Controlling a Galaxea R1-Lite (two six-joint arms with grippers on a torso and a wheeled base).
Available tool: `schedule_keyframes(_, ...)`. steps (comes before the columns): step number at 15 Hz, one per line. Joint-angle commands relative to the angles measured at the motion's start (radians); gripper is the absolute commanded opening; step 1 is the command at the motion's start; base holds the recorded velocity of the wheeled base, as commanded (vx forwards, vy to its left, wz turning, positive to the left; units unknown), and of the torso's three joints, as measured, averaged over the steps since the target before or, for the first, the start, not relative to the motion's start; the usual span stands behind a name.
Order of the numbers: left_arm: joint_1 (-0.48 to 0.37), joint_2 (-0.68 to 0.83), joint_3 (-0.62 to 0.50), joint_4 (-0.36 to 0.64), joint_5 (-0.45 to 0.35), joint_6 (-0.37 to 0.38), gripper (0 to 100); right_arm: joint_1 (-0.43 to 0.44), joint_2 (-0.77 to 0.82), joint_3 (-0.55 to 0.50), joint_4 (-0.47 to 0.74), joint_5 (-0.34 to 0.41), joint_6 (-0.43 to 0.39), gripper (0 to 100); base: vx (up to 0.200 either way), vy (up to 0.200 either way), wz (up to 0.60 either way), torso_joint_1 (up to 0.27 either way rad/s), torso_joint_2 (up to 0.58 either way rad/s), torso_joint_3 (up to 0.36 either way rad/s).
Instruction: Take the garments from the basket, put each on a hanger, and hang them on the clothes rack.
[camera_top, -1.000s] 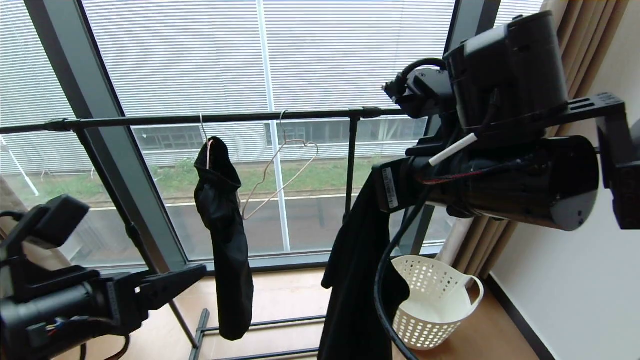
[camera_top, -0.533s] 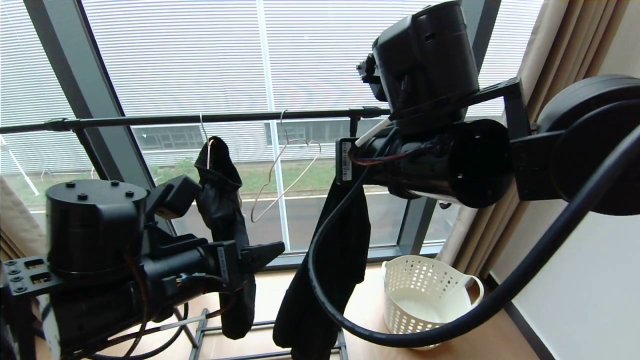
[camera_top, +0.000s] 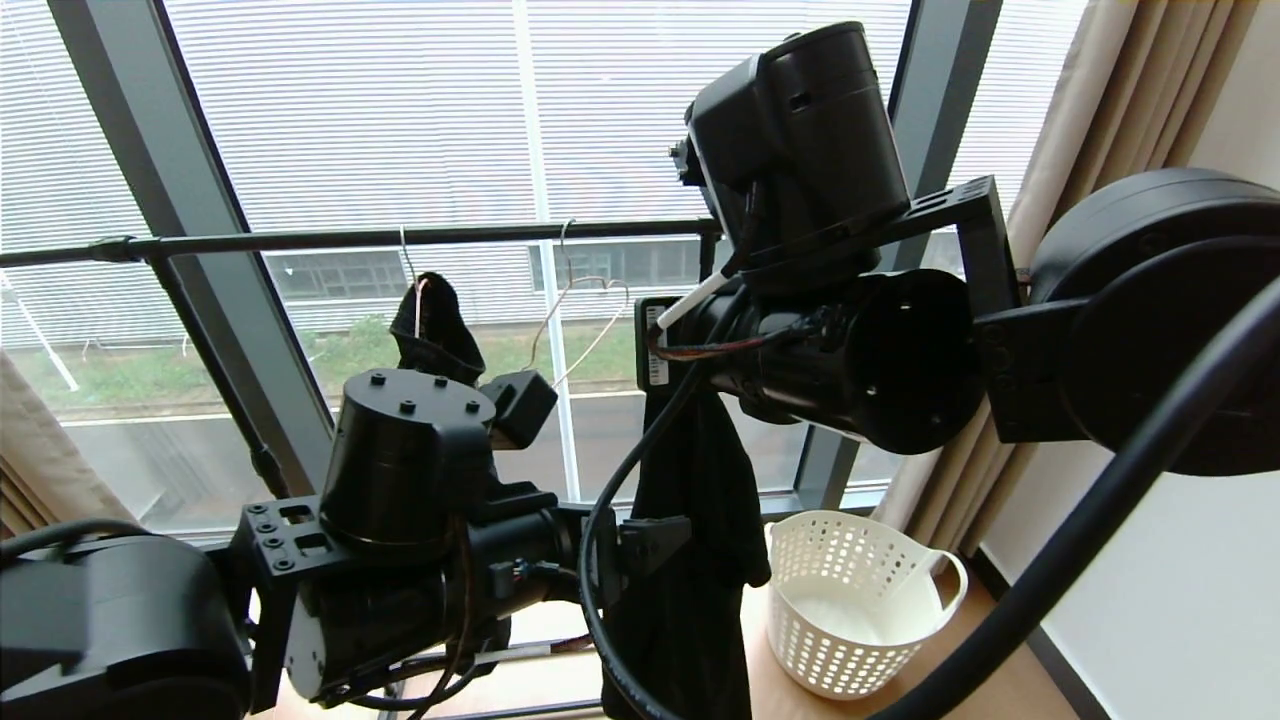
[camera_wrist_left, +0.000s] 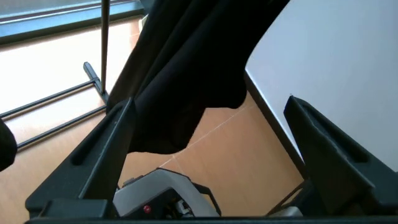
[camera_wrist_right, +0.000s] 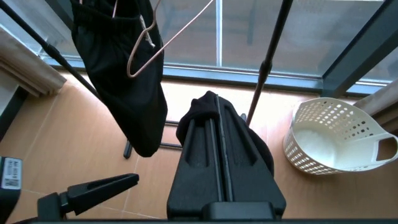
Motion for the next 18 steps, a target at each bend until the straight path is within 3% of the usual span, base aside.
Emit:
schedule_keyframes(1, -0.002, 0.067, -0.037, 0.000, 0.007, 0.000, 100, 0.001, -0.006, 0.003, 0.000, -0.007, 0.000, 0, 0.000, 0.000, 0.00, 0.000, 0.00, 0.000)
schedule_keyframes(8, 0.016, 0.186, -0.134, 0.000, 0.049, 0.002, 100, 0.001, -0.034, 0.009, 0.001, -0.016, -0.002, 0, 0.000, 0.000, 0.00, 0.000, 0.00, 0.000)
schedule_keyframes(18, 0.071, 0.215, -0.128, 0.000, 0.111, 0.005, 100, 0.004, -0.034, 0.009, 0.000, -0.016, -0.003, 0, 0.000, 0.000, 0.00, 0.000, 0.00, 0.000)
